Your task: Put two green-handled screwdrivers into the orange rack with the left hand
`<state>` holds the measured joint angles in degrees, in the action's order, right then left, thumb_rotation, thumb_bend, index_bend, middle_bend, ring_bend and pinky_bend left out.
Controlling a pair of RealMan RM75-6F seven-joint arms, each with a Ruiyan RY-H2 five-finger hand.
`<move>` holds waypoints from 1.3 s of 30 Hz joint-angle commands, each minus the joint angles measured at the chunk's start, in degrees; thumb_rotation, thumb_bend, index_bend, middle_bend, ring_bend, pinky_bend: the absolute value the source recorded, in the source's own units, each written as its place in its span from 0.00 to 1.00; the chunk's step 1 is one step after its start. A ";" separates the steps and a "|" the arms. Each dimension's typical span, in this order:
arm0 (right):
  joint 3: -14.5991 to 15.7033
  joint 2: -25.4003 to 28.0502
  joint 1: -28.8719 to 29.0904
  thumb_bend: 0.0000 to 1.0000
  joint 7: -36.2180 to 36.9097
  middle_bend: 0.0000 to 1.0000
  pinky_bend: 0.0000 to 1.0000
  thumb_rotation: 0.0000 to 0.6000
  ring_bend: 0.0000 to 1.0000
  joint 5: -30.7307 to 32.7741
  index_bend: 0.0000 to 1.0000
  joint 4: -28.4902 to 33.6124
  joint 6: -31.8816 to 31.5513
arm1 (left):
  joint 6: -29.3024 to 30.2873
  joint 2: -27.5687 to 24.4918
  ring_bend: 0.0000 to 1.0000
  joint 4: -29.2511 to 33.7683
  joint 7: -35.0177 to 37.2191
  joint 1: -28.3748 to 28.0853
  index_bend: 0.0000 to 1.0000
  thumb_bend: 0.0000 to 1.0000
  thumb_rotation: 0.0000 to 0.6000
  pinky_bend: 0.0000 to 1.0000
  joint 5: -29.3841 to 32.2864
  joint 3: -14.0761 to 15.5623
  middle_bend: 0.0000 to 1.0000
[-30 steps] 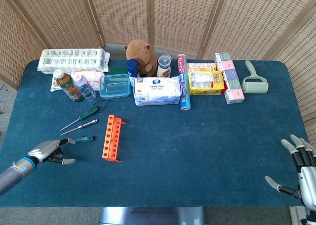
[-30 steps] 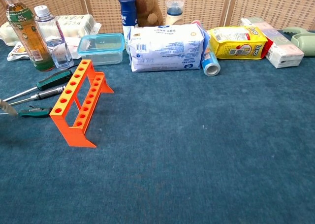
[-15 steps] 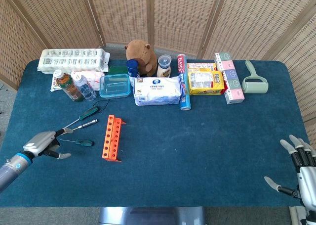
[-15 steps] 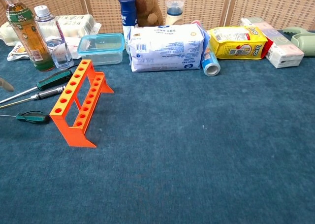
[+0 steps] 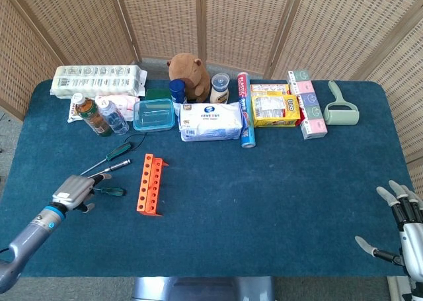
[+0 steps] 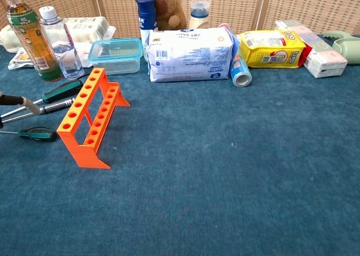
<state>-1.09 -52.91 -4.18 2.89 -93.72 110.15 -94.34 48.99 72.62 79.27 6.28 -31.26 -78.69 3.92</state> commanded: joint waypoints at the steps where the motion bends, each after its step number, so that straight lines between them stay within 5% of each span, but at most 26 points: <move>1: -0.01 0.05 -0.01 0.00 0.14 0.05 0.00 0.83 0.00 0.00 0.14 -0.04 -0.05 | 0.94 1.83 0.90 0.81 -3.15 0.29 0.26 0.28 1.00 0.95 1.81 -1.32 0.94; 11: 0.00 0.40 -0.06 0.00 1.00 0.05 0.00 0.84 0.00 -0.07 0.14 -0.17 -0.20 | 0.35 2.81 0.90 4.76 -4.10 -0.01 0.34 0.35 1.00 0.95 4.75 -3.54 0.94; 39: 0.00 1.13 -0.30 0.00 2.78 0.05 0.00 0.83 0.00 -0.21 0.14 -0.37 -0.80 | 0.56 7.03 0.90 5.59 -19.21 -0.97 0.35 0.37 1.00 0.95 15.54 -5.10 0.94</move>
<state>-1.09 -51.78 -4.48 5.69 -93.94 109.78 -95.14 49.40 79.45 84.85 -12.51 -32.19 -63.46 -1.17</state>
